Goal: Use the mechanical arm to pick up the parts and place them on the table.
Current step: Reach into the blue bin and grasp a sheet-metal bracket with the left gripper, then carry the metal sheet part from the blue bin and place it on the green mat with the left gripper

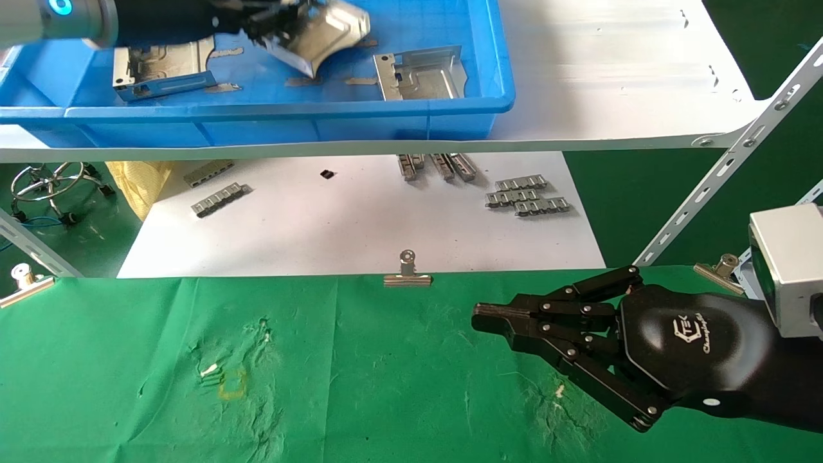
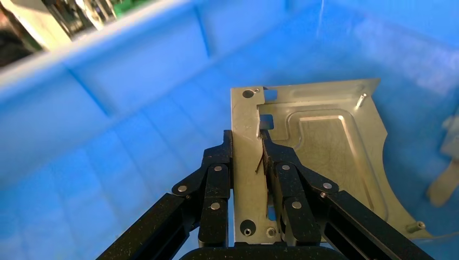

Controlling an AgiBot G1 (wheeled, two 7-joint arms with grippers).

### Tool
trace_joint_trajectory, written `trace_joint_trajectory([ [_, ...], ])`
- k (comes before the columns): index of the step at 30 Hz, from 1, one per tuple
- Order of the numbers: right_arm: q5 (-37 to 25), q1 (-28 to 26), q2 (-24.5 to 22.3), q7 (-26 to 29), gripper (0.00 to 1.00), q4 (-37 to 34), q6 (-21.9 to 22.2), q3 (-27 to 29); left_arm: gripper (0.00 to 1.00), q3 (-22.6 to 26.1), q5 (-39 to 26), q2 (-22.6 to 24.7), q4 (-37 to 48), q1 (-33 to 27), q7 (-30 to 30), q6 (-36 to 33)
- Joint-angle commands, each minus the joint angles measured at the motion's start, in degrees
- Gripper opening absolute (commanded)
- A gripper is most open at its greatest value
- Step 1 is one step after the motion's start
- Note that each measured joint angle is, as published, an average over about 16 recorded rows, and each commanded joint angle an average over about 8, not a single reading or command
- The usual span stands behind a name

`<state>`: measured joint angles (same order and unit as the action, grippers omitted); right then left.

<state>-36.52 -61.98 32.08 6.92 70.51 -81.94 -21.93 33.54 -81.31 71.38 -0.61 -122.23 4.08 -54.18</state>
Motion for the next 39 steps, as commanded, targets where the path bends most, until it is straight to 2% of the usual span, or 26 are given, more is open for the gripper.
trace_joint_trajectory([
  [1, 0.0, 0.0, 0.0, 0.0, 0.0, 0.0, 0.0, 0.0, 0.0, -0.2, 0.3, -0.2, -0.3, -0.1, -0.2, 0.1],
  [7, 0.0, 0.0, 0.0, 0.0, 0.0, 0.0, 0.0, 0.0, 0.0, -2.9, 4.3, -2.8, -2.8, -0.2, -3.7, -6.6],
  [19, 0.0, 0.0, 0.0, 0.0, 0.0, 0.0, 0.0, 0.0, 0.0, -6.8, 11.2, -9.1, -7.2, 3.8, -16.4, -33.5],
  [24, 0.0, 0.0, 0.0, 0.0, 0.0, 0.0, 0.0, 0.0, 0.0, -5.3, 11.2, -11.0, -11.2, 6.2, -20.8, -37.4],
  [29, 0.0, 0.0, 0.0, 0.0, 0.01, 0.0, 0.0, 0.0, 0.0, -1.9, 13.8, -14.9, -21.0, 11.0, -23.9, -38.0],
  [30, 0.0, 0.0, 0.0, 0.0, 0.07, 0.0, 0.0, 0.0, 0.0, -1.0, 14.9, -16.2, -23.6, 12.3, -24.3, -38.0],
  [34, 0.0, 0.0, 0.0, 0.0, 0.57, 0.0, 0.0, 0.0, 0.0, 2.9, 19.5, -21.9, -32.6, 17.3, -25.8, -37.7],
  [37, 0.0, 0.0, 0.0, 0.0, 0.93, 0.0, 0.0, 0.0, 0.0, 5.9, 20.8, -25.4, -35.4, 20.0, -27.7, -37.2],
  [38, 0.0, 0.0, 0.0, 0.0, 1.0, 0.0, 0.0, 0.0, 0.0, 6.8, 20.7, -26.2, -35.6, 20.7, -28.6, -37.0],
  [39, 0.0, 0.0, 0.0, 0.0, 1.0, 0.0, 0.0, 0.0, 0.0, 7.7, 20.4, -26.8, -35.3, 21.4, -29.8, -36.7],
])
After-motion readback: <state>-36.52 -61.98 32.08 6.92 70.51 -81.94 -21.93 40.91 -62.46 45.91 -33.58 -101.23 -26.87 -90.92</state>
